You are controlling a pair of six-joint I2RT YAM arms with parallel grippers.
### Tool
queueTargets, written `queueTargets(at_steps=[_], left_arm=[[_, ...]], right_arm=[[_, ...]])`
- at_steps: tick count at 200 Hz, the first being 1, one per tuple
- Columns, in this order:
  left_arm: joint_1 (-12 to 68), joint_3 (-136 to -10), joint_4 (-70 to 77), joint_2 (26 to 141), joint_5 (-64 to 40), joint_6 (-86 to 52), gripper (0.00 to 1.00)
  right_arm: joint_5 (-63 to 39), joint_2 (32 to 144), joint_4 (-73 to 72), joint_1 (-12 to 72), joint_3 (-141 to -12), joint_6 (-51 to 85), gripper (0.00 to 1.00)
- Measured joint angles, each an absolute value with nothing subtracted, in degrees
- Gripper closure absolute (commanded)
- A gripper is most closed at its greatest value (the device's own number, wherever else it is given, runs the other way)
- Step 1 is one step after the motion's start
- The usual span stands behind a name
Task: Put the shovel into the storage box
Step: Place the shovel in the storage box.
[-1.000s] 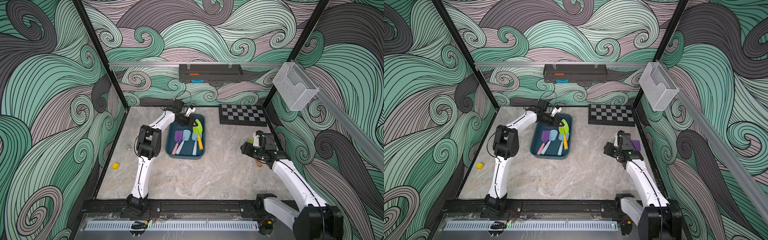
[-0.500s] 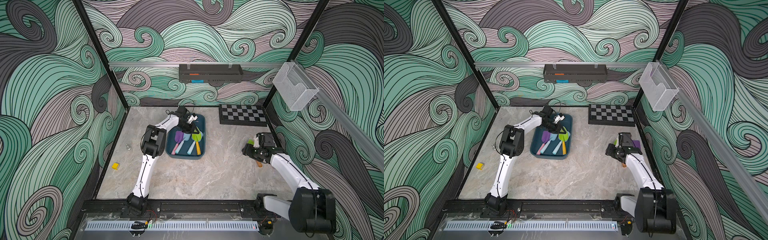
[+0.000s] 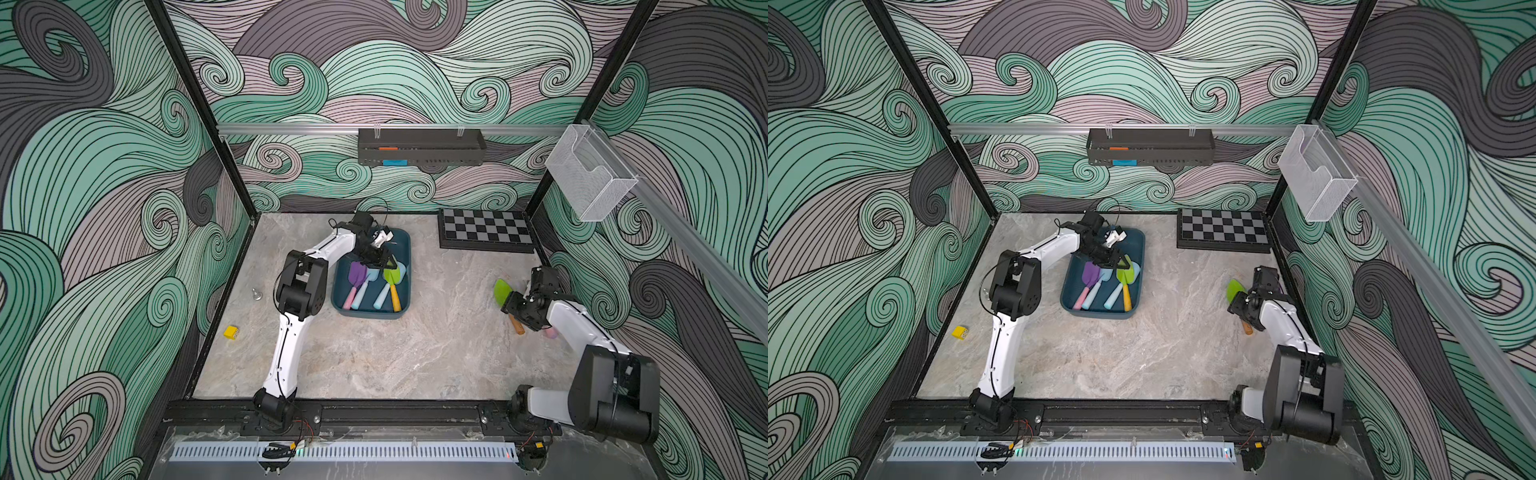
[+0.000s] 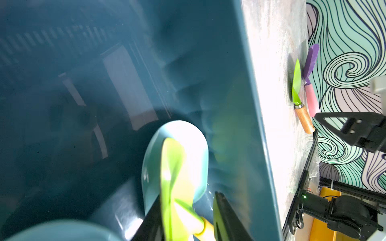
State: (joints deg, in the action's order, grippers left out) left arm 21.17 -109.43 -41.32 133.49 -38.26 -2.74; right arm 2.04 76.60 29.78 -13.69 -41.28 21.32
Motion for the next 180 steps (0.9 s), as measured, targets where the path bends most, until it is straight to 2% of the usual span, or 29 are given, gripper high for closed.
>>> queueTargets(at_steps=[19, 42, 115, 133, 149, 163, 180], left_arm=[[21.1, -108.4, -41.2, 131.7, -37.5, -2.7, 0.61], [21.1, -106.8, -41.2, 129.6, -37.1, -2.7, 0.61], [21.1, -104.4, -40.1, 125.1, -36.9, -2.8, 0.61], [21.0, -103.6, -39.7, 124.5, -36.9, -2.8, 0.60], [21.0, -102.8, -39.7, 124.1, -36.9, -2.8, 0.60], [21.0, -102.3, -39.4, 123.9, -36.9, -3.0, 0.60], [21.0, -101.5, -39.2, 123.1, -36.9, -3.1, 0.60]], right_arm=[[2.5, 79.0, 29.8, -13.9, -41.5, 21.2, 0.33], [2.8, 81.8, 29.8, -13.8, -42.1, 20.9, 0.38], [0.4, 84.6, 29.8, -13.6, -42.3, 20.0, 0.71], [-0.4, 84.7, 29.7, -12.9, -42.3, 20.0, 0.85], [-1.0, 85.0, 29.7, -12.4, -42.5, 19.9, 0.94], [-1.4, 85.5, 29.6, -11.8, -42.9, 19.8, 1.00], [-2.2, 86.2, 29.3, -10.4, -43.4, 19.8, 1.00]])
